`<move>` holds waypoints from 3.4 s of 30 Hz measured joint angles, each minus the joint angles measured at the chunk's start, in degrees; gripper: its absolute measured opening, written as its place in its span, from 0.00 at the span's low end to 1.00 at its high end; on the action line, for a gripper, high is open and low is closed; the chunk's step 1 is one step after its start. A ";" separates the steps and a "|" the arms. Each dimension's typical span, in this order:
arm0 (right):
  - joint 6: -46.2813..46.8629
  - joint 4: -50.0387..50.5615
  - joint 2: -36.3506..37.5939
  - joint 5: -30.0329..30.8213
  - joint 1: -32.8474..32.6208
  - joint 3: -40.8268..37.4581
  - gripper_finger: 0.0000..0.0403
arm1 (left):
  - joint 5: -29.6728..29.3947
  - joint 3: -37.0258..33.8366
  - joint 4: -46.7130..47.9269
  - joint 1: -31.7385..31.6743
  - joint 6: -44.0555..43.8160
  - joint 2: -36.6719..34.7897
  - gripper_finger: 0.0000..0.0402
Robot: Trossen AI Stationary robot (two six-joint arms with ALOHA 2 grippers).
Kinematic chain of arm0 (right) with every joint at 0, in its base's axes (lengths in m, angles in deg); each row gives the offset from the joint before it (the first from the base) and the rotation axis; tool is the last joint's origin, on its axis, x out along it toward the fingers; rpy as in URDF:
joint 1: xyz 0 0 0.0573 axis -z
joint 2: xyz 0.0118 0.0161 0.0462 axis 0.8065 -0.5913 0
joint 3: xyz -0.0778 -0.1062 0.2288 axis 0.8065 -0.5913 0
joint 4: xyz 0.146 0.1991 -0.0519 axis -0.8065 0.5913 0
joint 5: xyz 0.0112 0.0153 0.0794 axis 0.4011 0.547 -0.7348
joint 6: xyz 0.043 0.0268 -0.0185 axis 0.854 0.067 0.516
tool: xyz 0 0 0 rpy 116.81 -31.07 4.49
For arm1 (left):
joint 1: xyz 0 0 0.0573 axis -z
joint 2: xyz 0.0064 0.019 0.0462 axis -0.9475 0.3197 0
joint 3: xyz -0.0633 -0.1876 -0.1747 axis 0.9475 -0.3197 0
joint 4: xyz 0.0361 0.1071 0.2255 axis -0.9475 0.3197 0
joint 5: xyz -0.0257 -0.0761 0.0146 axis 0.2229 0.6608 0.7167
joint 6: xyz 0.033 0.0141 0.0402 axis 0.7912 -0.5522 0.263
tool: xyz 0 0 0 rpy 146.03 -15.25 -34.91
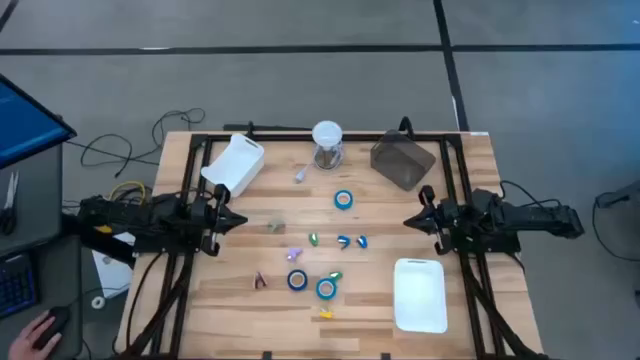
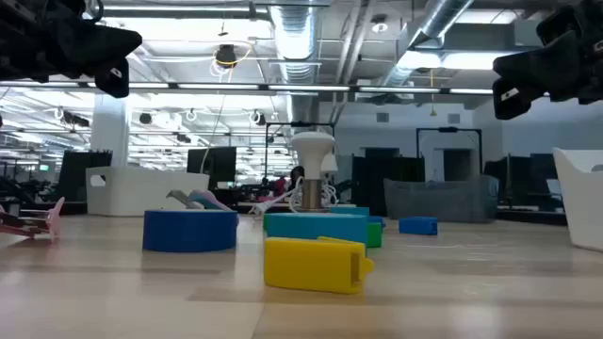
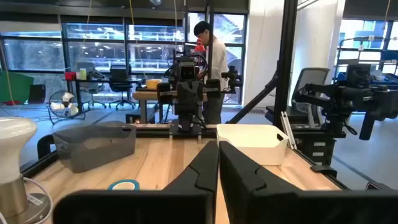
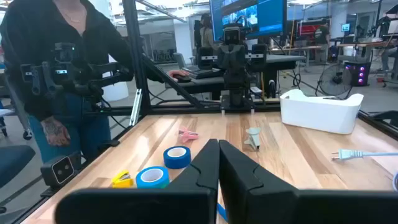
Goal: Pick and place Stapler, Stapler remover, tape
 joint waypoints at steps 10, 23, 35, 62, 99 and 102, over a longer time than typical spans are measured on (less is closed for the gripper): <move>0.00 -0.01 -0.01 0.00 0.00 0.00 0.00 | 0.00 0.00 0.00 0.00 0.00 0.00 0.02; 0.00 -0.01 -0.02 0.02 0.00 0.00 0.00 | 0.02 0.00 0.00 0.00 0.00 0.00 0.02; 0.00 -0.02 -0.02 0.00 0.00 0.00 0.00 | 0.02 0.00 0.00 -0.01 0.00 0.00 0.02; 0.00 -0.02 0.00 0.00 0.00 0.00 0.00 | 0.00 0.00 0.01 -0.01 0.00 0.00 0.02; 14.12 0.00 -0.02 -0.03 0.00 -0.02 0.00 | 0.02 0.00 -3.99 0.00 -16.52 0.00 0.02; 14.12 -0.02 -0.02 -0.03 0.00 0.00 0.00 | 0.02 0.00 -4.57 0.00 -16.54 -0.01 0.02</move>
